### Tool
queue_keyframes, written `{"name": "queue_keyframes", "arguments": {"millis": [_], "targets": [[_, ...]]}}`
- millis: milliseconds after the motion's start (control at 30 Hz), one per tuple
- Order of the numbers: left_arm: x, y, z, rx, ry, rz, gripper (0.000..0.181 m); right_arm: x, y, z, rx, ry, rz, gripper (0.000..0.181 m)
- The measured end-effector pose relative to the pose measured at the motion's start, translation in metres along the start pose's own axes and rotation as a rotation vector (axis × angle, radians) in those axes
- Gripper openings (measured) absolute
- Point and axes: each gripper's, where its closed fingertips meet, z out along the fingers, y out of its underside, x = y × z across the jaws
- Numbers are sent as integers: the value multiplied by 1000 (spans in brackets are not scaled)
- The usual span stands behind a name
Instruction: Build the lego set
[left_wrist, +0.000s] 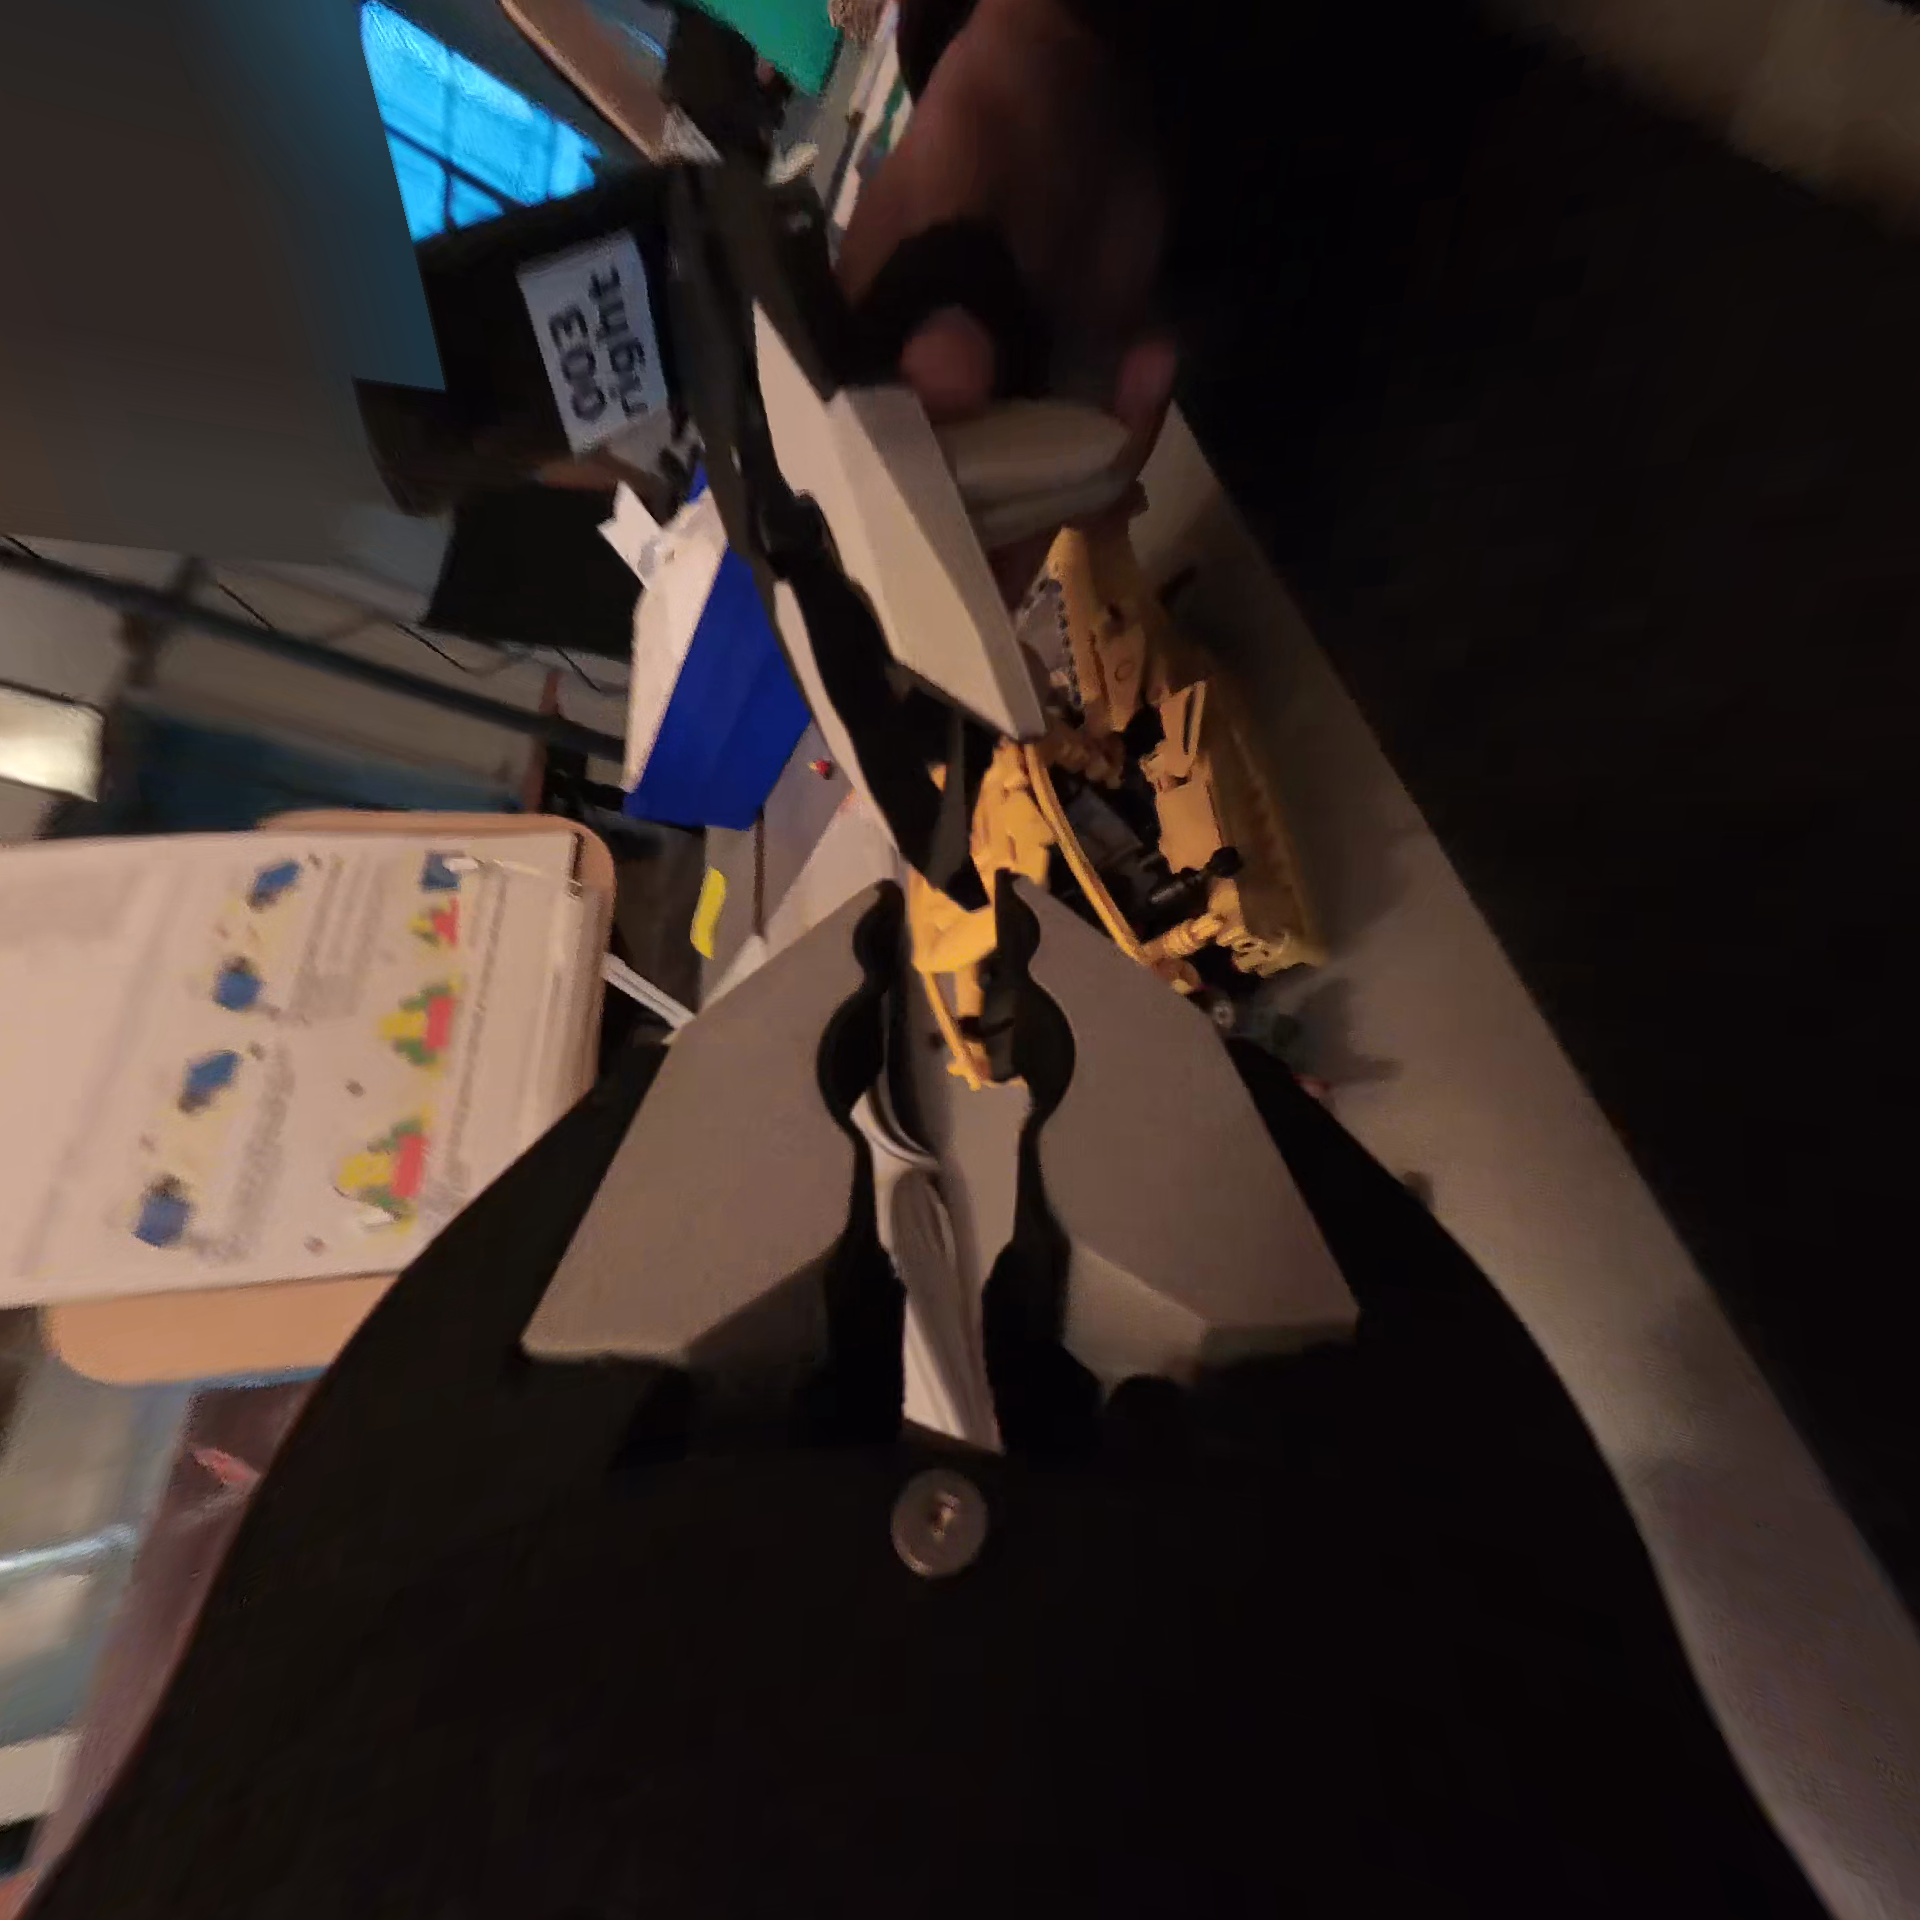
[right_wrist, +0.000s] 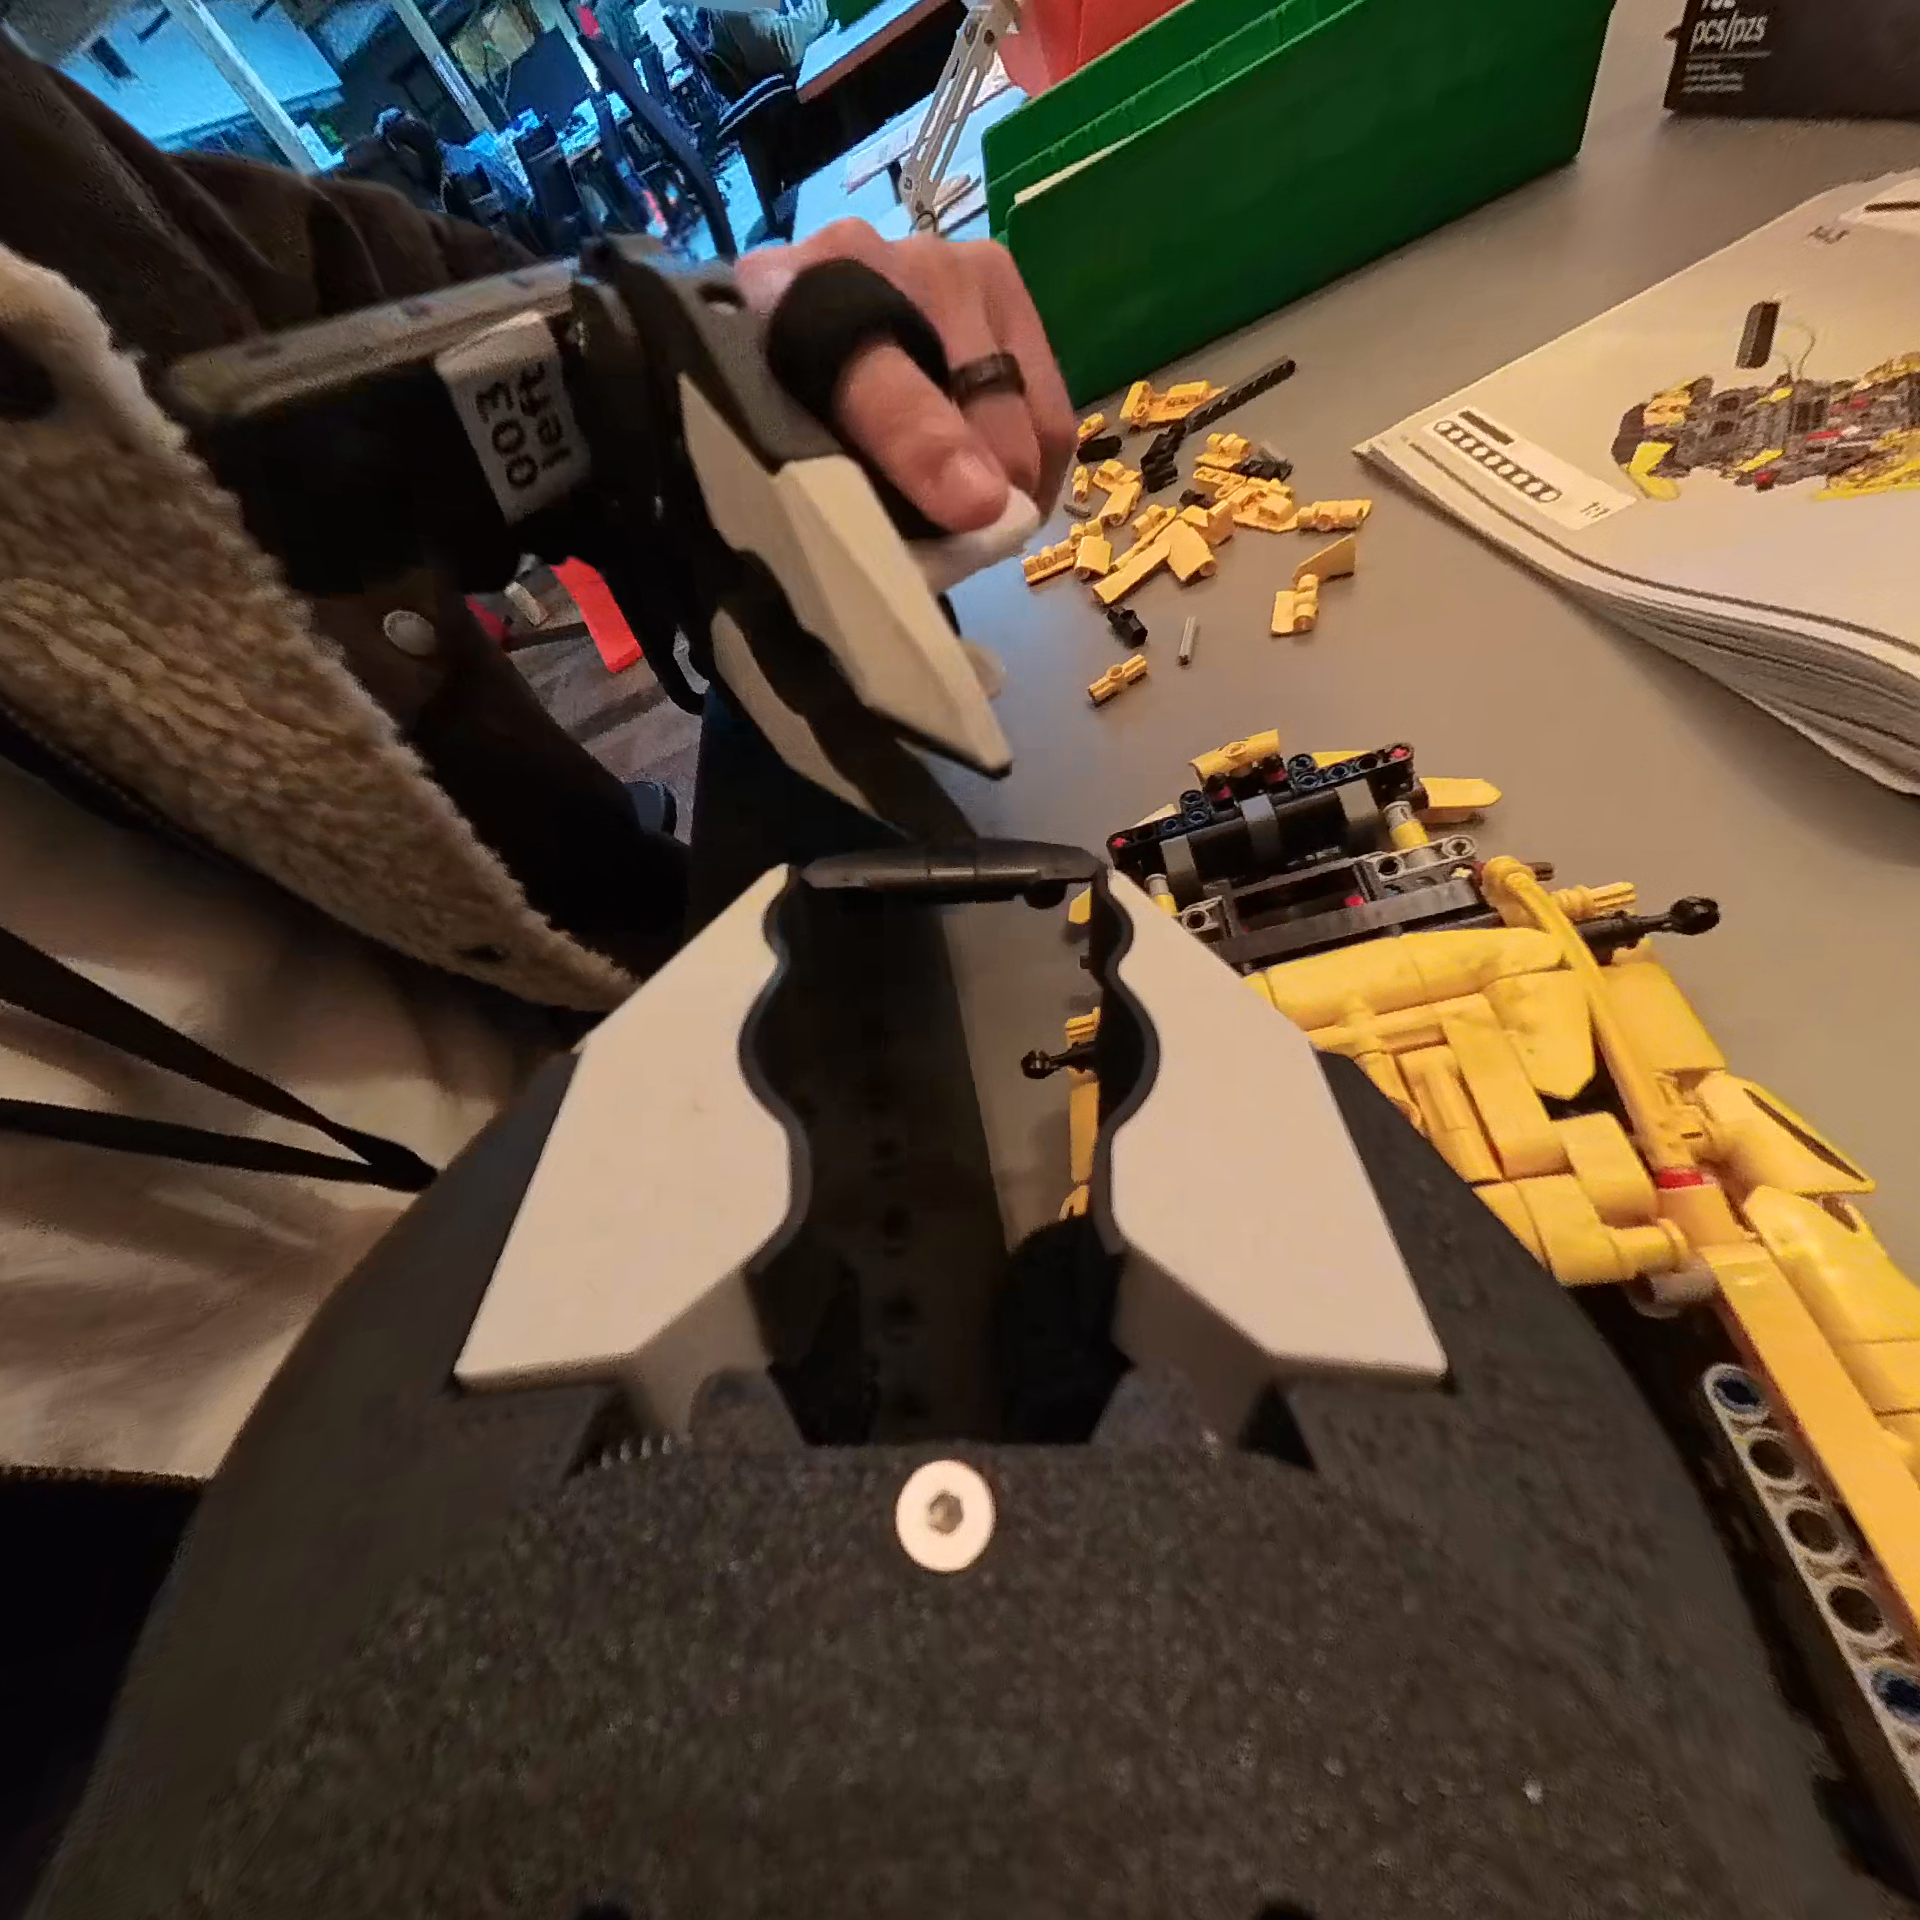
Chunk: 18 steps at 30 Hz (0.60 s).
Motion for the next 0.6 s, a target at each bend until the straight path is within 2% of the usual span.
{"name": "queue_keyframes", "arguments": {"millis": [133, 267, 367, 400, 500, 600], "targets": [[-3, -12, 4, 75, -54, 127, 17, 5, -1, 2, 5, 14, 28, 53], [2, -8, 10, 71, -51, 149, 7, 7, -2, 3, 12, 21, 30, 53], [3, -4, 12, 59, -57, 168, 6, 11, 0, 3, 5, 33, 29, 53], [2, -1, 13, 51, -71, 181, 6, 12, 0, 2, 7, 38, 19, 48], [1, 22, 10, -6, -84, 220, 6, 26, 2, -20, -13, 150, -58, 44], [12, 53, 5, -80, -36, 280, 6, 44, 1, -65, 36, 286, -125, 49]]}}
